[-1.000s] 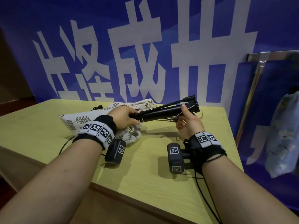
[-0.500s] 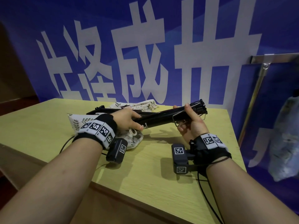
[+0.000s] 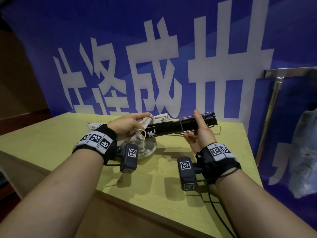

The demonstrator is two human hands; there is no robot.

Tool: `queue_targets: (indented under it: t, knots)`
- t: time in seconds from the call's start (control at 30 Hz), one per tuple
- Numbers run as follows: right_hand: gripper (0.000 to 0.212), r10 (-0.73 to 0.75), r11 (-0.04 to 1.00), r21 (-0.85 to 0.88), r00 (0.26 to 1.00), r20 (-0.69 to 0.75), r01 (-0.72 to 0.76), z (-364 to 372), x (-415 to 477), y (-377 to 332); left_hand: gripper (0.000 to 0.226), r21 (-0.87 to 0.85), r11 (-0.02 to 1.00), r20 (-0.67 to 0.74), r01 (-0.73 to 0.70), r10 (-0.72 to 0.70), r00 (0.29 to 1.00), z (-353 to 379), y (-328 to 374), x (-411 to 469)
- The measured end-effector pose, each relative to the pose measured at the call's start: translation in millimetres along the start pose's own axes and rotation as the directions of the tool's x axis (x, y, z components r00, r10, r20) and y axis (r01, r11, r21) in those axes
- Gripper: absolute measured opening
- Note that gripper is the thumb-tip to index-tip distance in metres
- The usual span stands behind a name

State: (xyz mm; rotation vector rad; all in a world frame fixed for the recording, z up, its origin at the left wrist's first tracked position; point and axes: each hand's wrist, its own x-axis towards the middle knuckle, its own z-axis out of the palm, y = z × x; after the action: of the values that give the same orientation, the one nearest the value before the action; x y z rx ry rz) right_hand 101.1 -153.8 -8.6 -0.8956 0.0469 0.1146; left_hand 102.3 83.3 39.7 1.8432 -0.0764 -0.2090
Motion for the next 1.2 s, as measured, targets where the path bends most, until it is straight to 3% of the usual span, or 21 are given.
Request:
queue_targets:
  t: [0.1,0.33,0.47,0.63,0.77,0.87,0.97,1.07,1.2]
  knots:
    - [0.028,-0.058,0.998,-0.016,0.998,0.037,0.058,18.3,-16.2,-10.7,0.065,-0.138,0.989,-0.020,-0.044,0.042,0.999,-2.0,7.4,-8.5]
    - [0.024,-0.188,0.977,-0.079,0.977,0.099,0.196,45.2,-54.4,-32.6,0.063,-0.289,0.946,-0.022,-0.149,0.149,0.989,18.8,39.8,-40.6]
    - [0.024,-0.233,0.963,-0.108,0.965,0.123,0.246,50.7,-73.1,-42.8,0.072,-0.288,0.940,0.008,-0.184,0.194,0.981,30.4,59.7,-50.9]
    - [0.043,-0.296,0.934,-0.155,0.941,0.163,0.321,55.1,-86.2,-57.1,0.086,-0.262,0.945,0.024,-0.194,0.207,0.978,46.4,82.5,-61.3]
    - [0.038,-0.386,0.901,-0.153,0.911,0.145,0.406,52.4,-97.9,-75.2,0.071,-0.230,0.946,-0.042,-0.230,0.226,0.973,45.9,85.3,-67.7]
    - [0.042,-0.415,0.898,-0.123,0.905,0.088,0.424,51.8,-103.6,-86.8,0.061,-0.302,0.921,-0.068,-0.246,0.236,0.969,52.6,89.7,-77.8]
    - [0.042,-0.416,0.888,-0.162,0.902,0.115,0.431,55.7,-106.4,-88.0,0.064,-0.379,0.888,-0.021,-0.259,0.271,0.962,58.4,96.8,-82.0]
    - [0.035,-0.405,0.886,-0.172,0.899,0.165,0.431,62.8,-107.2,-84.5,0.081,-0.345,0.896,0.029,-0.279,0.307,0.951,65.0,110.1,-87.5]
    - [0.035,-0.398,0.869,-0.224,0.893,0.210,0.441,70.4,-105.9,-82.6,0.082,-0.321,0.890,0.072,-0.324,0.364,0.929,75.4,123.7,-93.6]
